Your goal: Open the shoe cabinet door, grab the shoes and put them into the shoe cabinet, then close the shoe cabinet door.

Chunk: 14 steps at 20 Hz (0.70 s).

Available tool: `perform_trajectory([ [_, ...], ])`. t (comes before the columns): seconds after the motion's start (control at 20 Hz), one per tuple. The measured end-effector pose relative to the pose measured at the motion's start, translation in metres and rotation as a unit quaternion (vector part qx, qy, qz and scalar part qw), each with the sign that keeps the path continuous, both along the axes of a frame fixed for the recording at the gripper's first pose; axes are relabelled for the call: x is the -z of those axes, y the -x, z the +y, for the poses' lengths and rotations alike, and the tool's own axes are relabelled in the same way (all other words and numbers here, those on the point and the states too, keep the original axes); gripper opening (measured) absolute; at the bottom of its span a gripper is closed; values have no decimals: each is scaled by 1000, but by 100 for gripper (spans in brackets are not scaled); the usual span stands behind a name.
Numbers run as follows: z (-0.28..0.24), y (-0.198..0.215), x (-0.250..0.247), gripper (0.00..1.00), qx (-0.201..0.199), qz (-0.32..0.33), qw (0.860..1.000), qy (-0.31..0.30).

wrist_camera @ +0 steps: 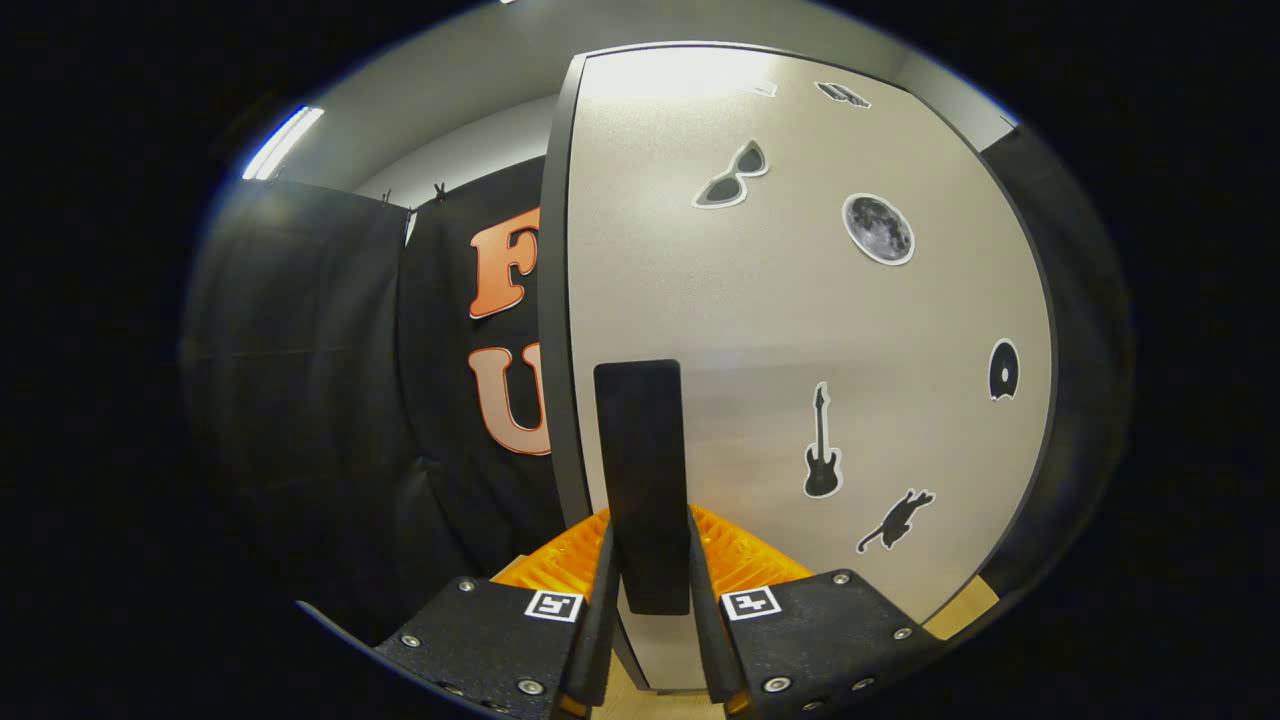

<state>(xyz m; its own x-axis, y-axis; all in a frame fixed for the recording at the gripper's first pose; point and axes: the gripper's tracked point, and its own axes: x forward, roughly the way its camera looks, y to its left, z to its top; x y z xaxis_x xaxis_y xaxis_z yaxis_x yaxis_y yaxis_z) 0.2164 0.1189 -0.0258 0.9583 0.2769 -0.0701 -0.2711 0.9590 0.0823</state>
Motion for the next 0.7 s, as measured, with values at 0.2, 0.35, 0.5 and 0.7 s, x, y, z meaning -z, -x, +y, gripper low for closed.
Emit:
perform_trajectory([
  [0.2,-2,4,0,34,16,5,1000,6],
  [0.35,-6,11,-1,32,23,4,1000,1],
  [0.5,-10,19,-2,30,29,10,1000,-2],
  [0.7,-19,33,-3,30,40,6,999,0],
])
